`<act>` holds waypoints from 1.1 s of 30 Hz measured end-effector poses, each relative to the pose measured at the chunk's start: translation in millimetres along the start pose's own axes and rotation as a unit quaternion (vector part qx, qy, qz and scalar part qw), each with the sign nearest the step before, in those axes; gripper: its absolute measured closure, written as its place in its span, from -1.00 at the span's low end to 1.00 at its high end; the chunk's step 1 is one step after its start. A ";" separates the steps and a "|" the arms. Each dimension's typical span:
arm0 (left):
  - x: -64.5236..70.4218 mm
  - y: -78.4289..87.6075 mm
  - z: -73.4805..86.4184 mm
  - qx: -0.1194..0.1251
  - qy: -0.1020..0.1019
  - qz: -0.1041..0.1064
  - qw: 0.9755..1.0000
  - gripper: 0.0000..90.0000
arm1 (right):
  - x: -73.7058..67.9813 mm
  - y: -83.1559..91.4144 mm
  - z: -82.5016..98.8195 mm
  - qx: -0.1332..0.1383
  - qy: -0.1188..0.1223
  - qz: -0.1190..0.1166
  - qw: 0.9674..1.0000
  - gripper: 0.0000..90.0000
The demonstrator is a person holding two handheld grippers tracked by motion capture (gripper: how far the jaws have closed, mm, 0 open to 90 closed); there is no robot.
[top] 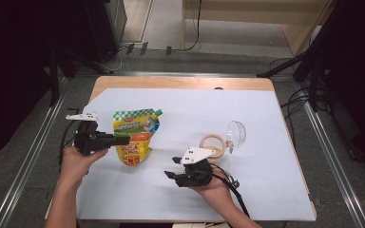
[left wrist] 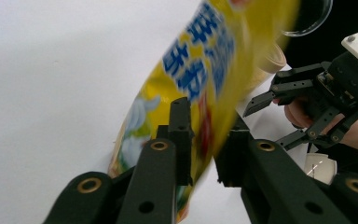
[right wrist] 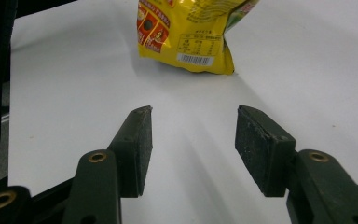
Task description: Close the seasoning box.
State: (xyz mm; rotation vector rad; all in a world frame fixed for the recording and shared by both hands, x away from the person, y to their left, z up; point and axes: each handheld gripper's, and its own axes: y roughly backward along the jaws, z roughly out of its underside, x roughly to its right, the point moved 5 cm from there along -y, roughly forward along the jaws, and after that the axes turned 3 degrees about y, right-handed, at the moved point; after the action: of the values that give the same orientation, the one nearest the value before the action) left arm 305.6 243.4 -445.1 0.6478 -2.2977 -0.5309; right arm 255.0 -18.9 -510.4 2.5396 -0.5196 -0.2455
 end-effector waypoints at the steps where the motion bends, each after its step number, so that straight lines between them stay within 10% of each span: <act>1: 0.0 0.6 0.1 -0.001 0.001 0.002 1.000 0.70 | -0.3 -0.3 -0.1 0.000 0.002 0.001 1.000 0.06; 14: 27.2 23.7 -19.8 0.022 -0.028 -0.002 0.999 0.53 | 0.4 3.5 -3.7 0.006 -0.002 -0.001 1.000 0.08; 33: 50.6 47.2 -59.2 0.041 -0.019 -0.031 0.999 0.41 | -2.4 12.5 -11.4 -0.010 -0.010 -0.013 1.000 0.07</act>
State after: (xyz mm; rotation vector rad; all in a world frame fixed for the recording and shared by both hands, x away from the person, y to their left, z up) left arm 300.5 240.3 -354.3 0.7561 -2.3513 -0.4846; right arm 252.0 -22.4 -493.8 2.5282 -0.4902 -0.2830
